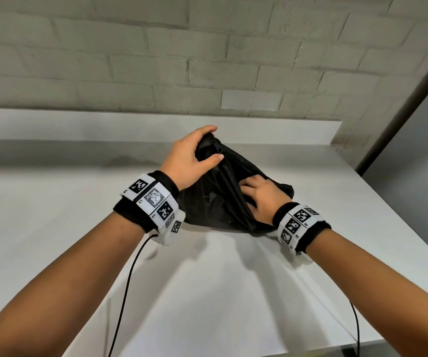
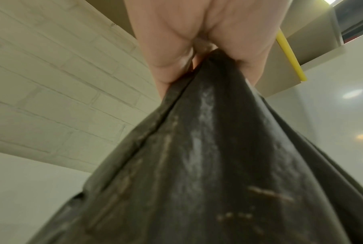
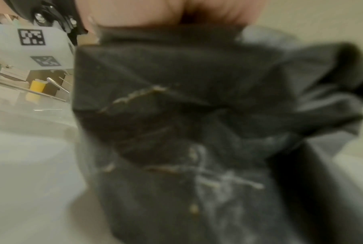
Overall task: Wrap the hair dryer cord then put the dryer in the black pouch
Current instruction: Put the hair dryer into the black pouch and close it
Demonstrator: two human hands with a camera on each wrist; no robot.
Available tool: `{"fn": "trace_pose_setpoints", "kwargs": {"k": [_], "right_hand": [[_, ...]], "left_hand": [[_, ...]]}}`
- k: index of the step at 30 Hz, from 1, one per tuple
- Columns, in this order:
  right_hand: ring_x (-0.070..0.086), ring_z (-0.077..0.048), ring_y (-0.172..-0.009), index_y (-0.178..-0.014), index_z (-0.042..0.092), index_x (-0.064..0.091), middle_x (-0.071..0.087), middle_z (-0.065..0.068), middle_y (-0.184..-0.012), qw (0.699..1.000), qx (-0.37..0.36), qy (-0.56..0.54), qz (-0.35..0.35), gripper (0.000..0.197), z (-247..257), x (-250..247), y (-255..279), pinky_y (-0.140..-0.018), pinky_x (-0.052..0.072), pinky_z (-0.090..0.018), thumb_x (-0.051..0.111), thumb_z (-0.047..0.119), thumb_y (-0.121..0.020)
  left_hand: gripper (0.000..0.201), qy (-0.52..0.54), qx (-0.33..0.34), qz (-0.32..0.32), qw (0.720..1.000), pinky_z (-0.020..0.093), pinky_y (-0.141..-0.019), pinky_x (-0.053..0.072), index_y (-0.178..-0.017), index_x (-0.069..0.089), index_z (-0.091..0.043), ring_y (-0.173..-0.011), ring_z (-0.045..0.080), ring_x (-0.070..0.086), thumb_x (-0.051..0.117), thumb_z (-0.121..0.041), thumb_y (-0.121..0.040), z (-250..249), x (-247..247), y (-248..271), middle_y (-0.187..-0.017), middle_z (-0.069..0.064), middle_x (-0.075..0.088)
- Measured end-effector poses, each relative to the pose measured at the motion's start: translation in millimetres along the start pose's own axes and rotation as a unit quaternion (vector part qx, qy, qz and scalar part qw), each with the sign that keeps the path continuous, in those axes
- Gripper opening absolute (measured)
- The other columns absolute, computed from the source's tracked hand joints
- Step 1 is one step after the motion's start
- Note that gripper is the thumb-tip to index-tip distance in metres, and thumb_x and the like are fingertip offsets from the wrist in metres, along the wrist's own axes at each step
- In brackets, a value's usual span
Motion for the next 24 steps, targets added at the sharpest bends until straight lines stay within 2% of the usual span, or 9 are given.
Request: {"fn": "trace_pose_setpoints", "kwargs": {"k": [2, 4, 7, 9, 12, 17, 20, 22, 24], "right_hand": [[0.056, -0.035, -0.103, -0.106, 0.014, 0.064, 0.063, -0.011, -0.109, 0.992, 0.029, 0.043, -0.113, 0.036, -8.3, -9.6, 5.4, -0.083, 0.043, -0.044, 0.044, 0.029, -0.079], [0.05, -0.037, -0.108, -0.108, 0.015, 0.061, 0.057, -0.014, -0.116, 0.976, 0.129, 0.063, -0.162, 0.033, -22.6, -17.8, 12.9, -0.086, 0.04, -0.046, 0.049, 0.025, -0.079], [0.038, -0.039, -0.119, -0.124, 0.018, 0.045, 0.039, -0.016, -0.132, 0.944, 0.317, 0.007, -0.095, 0.045, -51.2, -14.8, 25.6, -0.096, 0.037, -0.049, 0.055, 0.025, -0.081], [0.049, -0.04, -0.111, -0.12, 0.012, 0.046, 0.048, -0.019, -0.121, 0.912, 0.391, -0.119, -0.02, 0.039, -65.5, -7.9, 30.0, -0.091, 0.045, -0.043, 0.053, 0.024, -0.083], [0.06, -0.039, -0.092, -0.093, -0.002, 0.059, 0.057, -0.024, -0.091, 0.896, 0.392, -0.204, 0.028, 0.02, -72.3, -12.3, 27.5, -0.068, 0.047, -0.034, 0.044, 0.006, -0.082], [0.056, -0.042, -0.098, -0.093, -0.012, 0.059, 0.061, -0.034, -0.103, 0.912, 0.357, -0.171, -0.113, 0.023, -82.4, -56.2, 17.5, -0.082, 0.044, -0.036, 0.042, -0.001, -0.083], [0.057, -0.039, -0.085, -0.079, -0.006, 0.059, 0.06, -0.032, -0.084, 0.895, 0.335, -0.208, -0.208, 0.023, -80.5, -88.8, 15.7, -0.075, 0.043, -0.038, 0.041, 0.009, -0.077], [0.05, -0.03, -0.069, -0.062, 0.006, 0.051, 0.051, -0.018, -0.063, 0.873, 0.331, -0.241, -0.263, 0.017, -80.7, -108.1, 16.4, -0.061, 0.04, -0.037, 0.04, 0.015, -0.072], [0.044, -0.028, -0.056, -0.056, 0.012, 0.048, 0.042, -0.008, -0.052, 0.844, 0.342, -0.284, -0.298, 0.024, -85.1, -118.5, 17.2, -0.05, 0.036, -0.035, 0.046, 0.011, -0.08]], "left_hand": [[0.052, -0.007, -0.001, -0.005, 1.0, 0.016, -0.099, 0.037, -0.131, 0.048, -0.017, -0.112, 0.01, 0.053, 0.067, -0.019, -0.082, 0.7, -0.9, 0.2, -0.12, -0.001, 0.058], [0.051, -0.012, 0.0, -0.007, 1.0, 0.019, -0.1, 0.037, -0.131, 0.048, -0.017, -0.113, 0.012, 0.053, 0.066, -0.02, -0.083, 1.1, -1.1, 0.1, -0.124, 0.002, 0.058], [0.051, -0.009, -0.005, -0.01, 1.0, 0.022, -0.101, 0.038, -0.131, 0.048, -0.018, -0.115, 0.016, 0.054, 0.065, -0.02, -0.083, 2.8, 0.5, 0.0, -0.124, 0.004, 0.058], [0.052, -0.007, -0.005, -0.008, 1.0, 0.024, -0.103, 0.038, -0.131, 0.047, -0.018, -0.116, 0.017, 0.054, 0.065, -0.02, -0.083, 3.5, 2.1, 0.3, -0.125, 0.005, 0.058], [0.053, -0.011, -0.007, -0.002, 1.0, 0.027, -0.106, 0.038, -0.133, 0.045, -0.019, -0.119, 0.017, 0.053, 0.065, -0.02, -0.084, 3.7, 0.9, -0.3, -0.127, 0.004, 0.057], [0.058, -0.041, -0.012, 0.025, 0.999, 0.026, -0.108, 0.036, -0.139, 0.039, -0.012, -0.122, 0.02, 0.05, 0.062, -0.016, -0.085, 0.6, -1.9, -5.4, -0.131, 0.009, 0.053], [0.06, -0.073, -0.004, 0.04, 0.997, 0.021, -0.103, 0.035, -0.14, 0.036, -0.008, -0.12, 0.021, 0.051, 0.061, -0.016, -0.086, -2.6, -0.6, -8.4, -0.131, 0.009, 0.051], [0.061, -0.09, -0.002, 0.045, 0.995, 0.019, -0.098, 0.037, -0.141, 0.035, -0.009, -0.115, 0.023, 0.054, 0.061, -0.017, -0.086, -3.3, 0.1, -9.5, -0.132, 0.008, 0.05], [0.062, -0.096, -0.004, 0.044, 0.994, 0.016, -0.092, 0.038, -0.141, 0.034, -0.01, -0.109, 0.027, 0.057, 0.061, -0.017, -0.086, -2.3, -0.5, -10.1, -0.132, 0.008, 0.05]]}}
Point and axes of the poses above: each hand's wrist, its own y-axis away from the middle knuckle, its own x-axis out of the palm, z = x × y, the point moved 3 cm from there along -y, towards the middle knuckle
